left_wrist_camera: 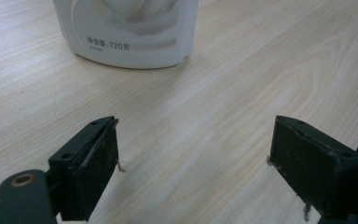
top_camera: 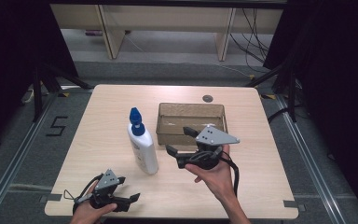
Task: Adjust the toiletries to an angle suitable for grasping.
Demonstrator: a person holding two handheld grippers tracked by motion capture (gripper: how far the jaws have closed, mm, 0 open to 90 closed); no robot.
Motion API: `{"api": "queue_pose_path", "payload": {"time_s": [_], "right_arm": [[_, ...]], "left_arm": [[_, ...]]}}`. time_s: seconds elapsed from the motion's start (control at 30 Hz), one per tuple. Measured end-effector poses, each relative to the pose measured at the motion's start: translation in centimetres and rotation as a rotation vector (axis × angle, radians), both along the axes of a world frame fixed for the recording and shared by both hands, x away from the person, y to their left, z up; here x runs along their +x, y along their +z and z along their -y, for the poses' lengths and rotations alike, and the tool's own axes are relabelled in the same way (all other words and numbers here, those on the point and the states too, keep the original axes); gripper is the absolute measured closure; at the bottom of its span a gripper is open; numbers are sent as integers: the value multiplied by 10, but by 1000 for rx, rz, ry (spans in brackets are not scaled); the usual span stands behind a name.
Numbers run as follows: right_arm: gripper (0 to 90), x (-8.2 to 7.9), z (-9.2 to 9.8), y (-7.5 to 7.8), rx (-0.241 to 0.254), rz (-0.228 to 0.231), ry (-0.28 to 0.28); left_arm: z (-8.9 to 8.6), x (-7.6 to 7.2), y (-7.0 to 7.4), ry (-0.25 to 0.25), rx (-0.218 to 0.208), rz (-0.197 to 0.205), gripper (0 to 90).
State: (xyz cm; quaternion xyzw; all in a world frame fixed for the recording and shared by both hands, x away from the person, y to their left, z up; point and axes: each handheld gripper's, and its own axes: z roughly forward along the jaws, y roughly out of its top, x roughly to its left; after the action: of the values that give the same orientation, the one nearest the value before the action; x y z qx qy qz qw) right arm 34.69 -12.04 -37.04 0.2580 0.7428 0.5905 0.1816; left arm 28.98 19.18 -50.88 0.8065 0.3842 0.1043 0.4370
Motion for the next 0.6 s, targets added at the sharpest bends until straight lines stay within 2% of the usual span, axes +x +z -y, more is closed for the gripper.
{"api": "queue_pose_path", "payload": {"time_s": [0.03, 0.1, 0.13, 0.17, 0.3, 0.33, 0.37, 0.4, 0.43, 0.47, 0.53, 0.57, 0.6], "right_arm": [[220, 0, -2, 1, -3, -1, 9], [221, 2, -5, 1, 6, -2, 18], [221, 1, -7, 2, 2, -17, 21], [222, 3, -8, 3, 2, 8, 19], [225, 5, -14, 5, 11, -29, 37], [227, 6, -14, 6, 9, -33, 40], [228, 7, -15, 6, 5, -18, 39], [231, 8, -16, 6, 5, -29, 37], [232, 9, -17, 6, 8, -37, 38], [233, 11, -18, 5, -1, -20, 39], [242, 13, -21, 4, 4, -36, 48], [247, 14, -23, 3, 12, -39, 59], [252, 14, -24, 3, 14, -41, 56]], "left_arm": [[0, 0, 0, -1, 1, -1, 148], [-2, 1, 0, -16, 42, -4, 149], [-1, 0, 0, -14, 29, -2, 149], [-1, 0, 0, -17, 33, -1, 148], [-2, 1, 0, -21, 25, -4, 149], [0, 1, -1, -6, 7, -7, 149], [0, 1, -1, -2, 5, -5, 149], [0, 1, -1, -3, 6, -6, 149], [-1, 1, -1, -15, 25, -7, 149], [-1, 1, -1, -14, 22, -7, 149], [-1, 1, 0, -22, 25, -9, 148], [1, 1, -1, -12, 12, -4, 149], [1, 1, -1, -16, 20, -3, 149]]}}
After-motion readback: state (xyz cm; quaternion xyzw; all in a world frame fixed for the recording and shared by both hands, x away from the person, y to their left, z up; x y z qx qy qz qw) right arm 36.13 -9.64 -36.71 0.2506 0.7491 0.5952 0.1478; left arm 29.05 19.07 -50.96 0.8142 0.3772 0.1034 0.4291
